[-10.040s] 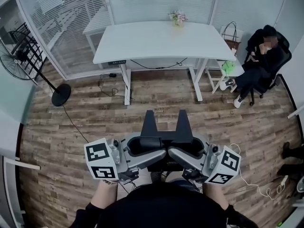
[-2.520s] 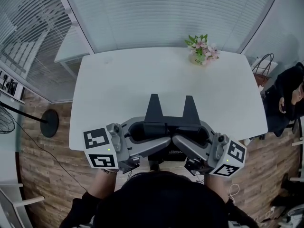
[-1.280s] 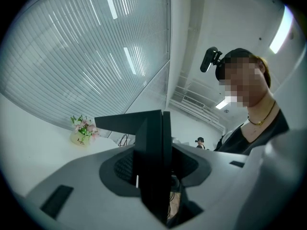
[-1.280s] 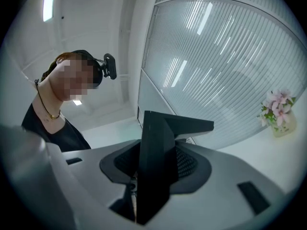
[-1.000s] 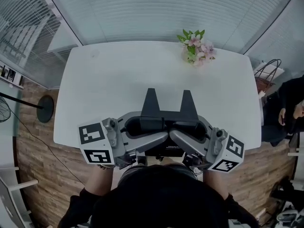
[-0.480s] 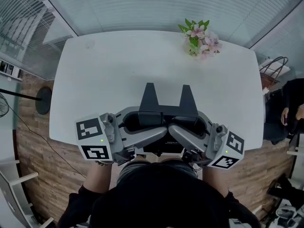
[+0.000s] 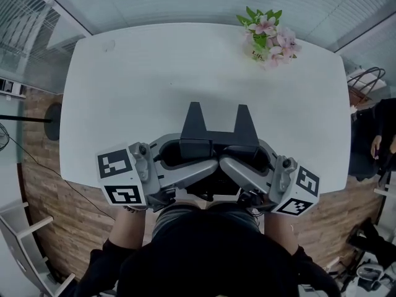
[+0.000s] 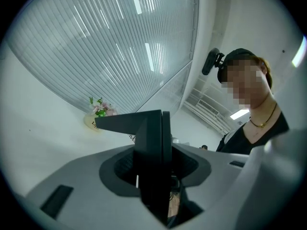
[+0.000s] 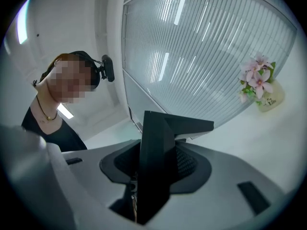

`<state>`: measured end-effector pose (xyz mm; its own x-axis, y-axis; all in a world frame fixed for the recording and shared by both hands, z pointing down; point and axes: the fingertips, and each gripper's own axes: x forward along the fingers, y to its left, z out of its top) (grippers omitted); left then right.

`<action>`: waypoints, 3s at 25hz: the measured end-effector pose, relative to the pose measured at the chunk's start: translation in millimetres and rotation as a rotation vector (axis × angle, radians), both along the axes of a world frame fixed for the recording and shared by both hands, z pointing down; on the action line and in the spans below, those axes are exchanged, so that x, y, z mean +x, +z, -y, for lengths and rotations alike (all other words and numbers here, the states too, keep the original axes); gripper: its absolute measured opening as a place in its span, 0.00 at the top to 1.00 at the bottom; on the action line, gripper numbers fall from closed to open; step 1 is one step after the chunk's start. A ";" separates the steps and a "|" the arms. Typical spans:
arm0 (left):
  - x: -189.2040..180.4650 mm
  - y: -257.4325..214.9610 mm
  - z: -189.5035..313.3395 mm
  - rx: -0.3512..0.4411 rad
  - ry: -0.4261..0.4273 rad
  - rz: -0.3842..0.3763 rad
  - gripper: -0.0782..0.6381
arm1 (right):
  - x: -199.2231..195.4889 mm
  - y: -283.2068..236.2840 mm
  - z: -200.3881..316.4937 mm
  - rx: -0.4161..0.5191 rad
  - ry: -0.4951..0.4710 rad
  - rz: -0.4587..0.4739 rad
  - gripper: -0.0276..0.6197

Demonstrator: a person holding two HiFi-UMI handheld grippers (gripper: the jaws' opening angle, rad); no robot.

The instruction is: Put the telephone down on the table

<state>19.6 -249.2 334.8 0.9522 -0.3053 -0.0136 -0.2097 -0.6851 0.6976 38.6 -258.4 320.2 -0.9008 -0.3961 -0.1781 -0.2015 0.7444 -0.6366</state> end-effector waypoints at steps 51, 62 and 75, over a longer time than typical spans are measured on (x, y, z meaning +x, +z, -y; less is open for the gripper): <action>-3.4 105.3 43.0 -0.281 -0.012 -0.026 0.62 | -4.3 109.0 47.7 -0.277 0.003 -0.041 0.68; -5.7 118.6 48.4 -0.336 -0.022 -0.019 0.62 | -6.9 124.0 53.9 -0.336 -0.004 -0.036 0.68; -5.8 128.1 49.4 -0.381 -0.033 -0.004 0.62 | -7.0 135.0 55.5 -0.385 -0.012 -0.025 0.67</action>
